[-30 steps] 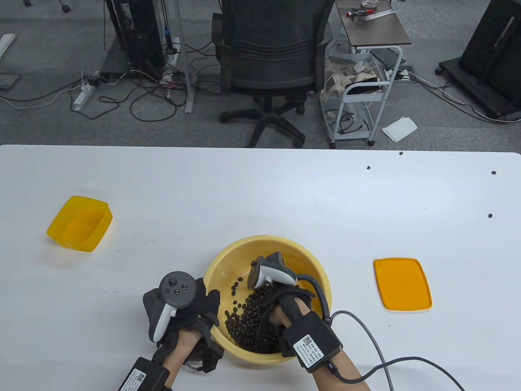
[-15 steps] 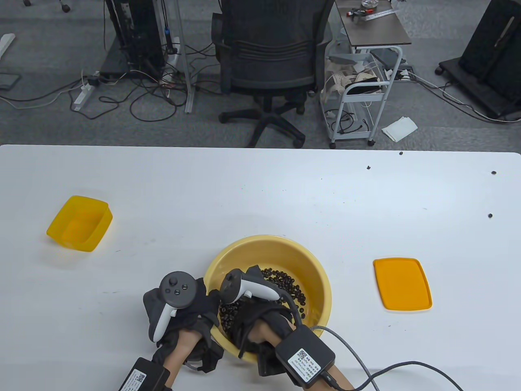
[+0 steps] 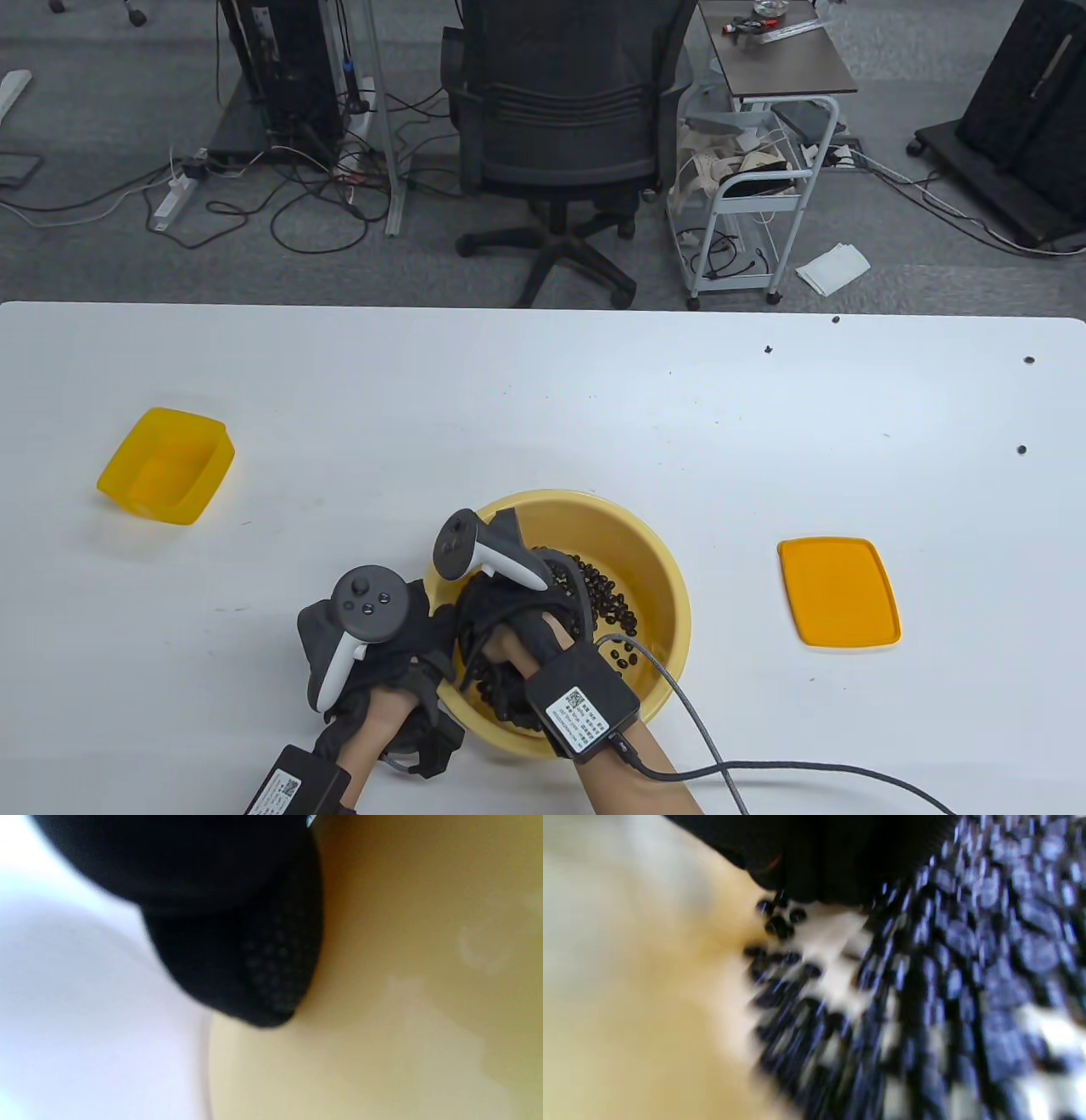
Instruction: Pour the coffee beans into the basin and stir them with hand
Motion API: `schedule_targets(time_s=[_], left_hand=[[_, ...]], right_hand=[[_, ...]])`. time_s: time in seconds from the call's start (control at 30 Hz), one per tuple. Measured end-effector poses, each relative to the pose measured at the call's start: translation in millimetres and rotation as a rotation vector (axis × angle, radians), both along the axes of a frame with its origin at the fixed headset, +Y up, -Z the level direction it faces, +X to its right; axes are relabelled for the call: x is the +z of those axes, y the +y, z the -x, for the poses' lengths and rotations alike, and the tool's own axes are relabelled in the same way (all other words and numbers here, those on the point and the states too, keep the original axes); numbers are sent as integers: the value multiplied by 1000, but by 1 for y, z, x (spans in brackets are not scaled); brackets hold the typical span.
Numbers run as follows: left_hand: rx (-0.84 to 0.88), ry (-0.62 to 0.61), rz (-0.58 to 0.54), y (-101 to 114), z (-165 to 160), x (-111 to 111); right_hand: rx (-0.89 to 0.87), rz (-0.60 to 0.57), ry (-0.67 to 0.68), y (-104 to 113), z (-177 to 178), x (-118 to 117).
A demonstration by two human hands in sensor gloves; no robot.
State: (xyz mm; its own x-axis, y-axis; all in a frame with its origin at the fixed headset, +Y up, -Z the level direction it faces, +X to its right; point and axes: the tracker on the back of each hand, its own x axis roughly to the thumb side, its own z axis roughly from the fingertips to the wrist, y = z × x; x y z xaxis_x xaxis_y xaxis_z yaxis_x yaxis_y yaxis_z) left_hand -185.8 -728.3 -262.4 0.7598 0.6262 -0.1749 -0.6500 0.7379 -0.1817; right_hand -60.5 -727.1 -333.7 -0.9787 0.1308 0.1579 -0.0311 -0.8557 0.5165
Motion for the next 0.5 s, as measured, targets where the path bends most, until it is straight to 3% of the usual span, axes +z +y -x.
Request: schedule_targets(time_s=[0.1,0.2,0.5], left_hand=[[-6,-1,1,0,0,0],[-5,-2,1,0,0,0],[0,-1,3,0,0,0]], right_hand=[[203,-116,4,-2,-4,-11],[308,-135,-60,-4,-13,-19],[464,-4,-174,-5,-56,-26]])
